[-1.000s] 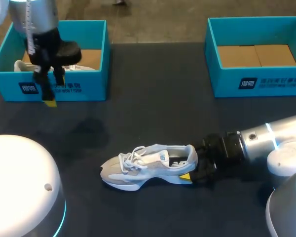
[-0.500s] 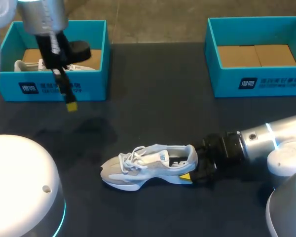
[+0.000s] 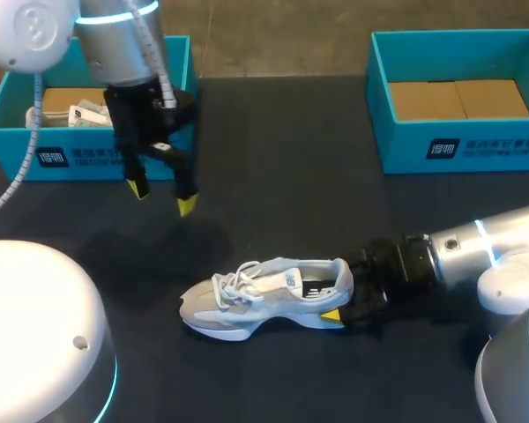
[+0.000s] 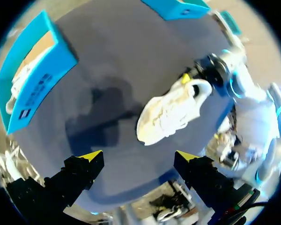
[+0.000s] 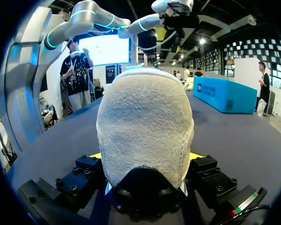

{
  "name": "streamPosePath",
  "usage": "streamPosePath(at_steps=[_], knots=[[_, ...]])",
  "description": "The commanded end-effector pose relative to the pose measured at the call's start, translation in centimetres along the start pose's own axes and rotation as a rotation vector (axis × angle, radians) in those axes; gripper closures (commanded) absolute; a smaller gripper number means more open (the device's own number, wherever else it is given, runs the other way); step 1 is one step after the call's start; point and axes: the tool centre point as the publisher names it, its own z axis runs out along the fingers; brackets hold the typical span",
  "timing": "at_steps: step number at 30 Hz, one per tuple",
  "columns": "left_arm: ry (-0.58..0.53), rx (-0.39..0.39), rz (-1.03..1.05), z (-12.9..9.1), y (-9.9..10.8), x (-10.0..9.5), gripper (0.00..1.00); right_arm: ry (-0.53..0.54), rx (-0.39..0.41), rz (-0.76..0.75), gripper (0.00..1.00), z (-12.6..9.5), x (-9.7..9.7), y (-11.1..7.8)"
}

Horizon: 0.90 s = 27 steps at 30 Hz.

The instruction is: Take the shoe out of the shoebox, open the shoe tongue, remove and reinsert the insole, then place the shoe into the shoebox

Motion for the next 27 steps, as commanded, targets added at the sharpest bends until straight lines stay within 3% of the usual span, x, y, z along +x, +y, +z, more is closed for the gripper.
streamPosePath(at_steps=[1, 9, 16, 22, 27], knots=[[-0.068, 0.042, -0.115, 0.2, 0.7, 1.0, 0.00, -0.001, 0.002, 0.000, 1.00, 0.2, 0.1, -0.1], [-0.068, 0.042, -0.115, 0.2, 0.7, 1.0, 0.00, -0.001, 0.002, 0.000, 1.00, 0.2, 0.1, -0.1], [-0.033, -0.040, -0.392, 3.1, -0.3, 5.8, 0.00, -0.001, 0.002, 0.000, 1.00, 0.2, 0.1, -0.1], [-0.102, 0.004, -0.543, 4.6, -1.1, 9.4, 0.00, -0.001, 0.002, 0.000, 1.00, 0.2, 0.1, -0.1], [-0.085, 0.005, -0.634, 5.2, -2.0, 10.9, 0.00, -0.001, 0.002, 0.000, 1.00, 0.2, 0.1, -0.1]])
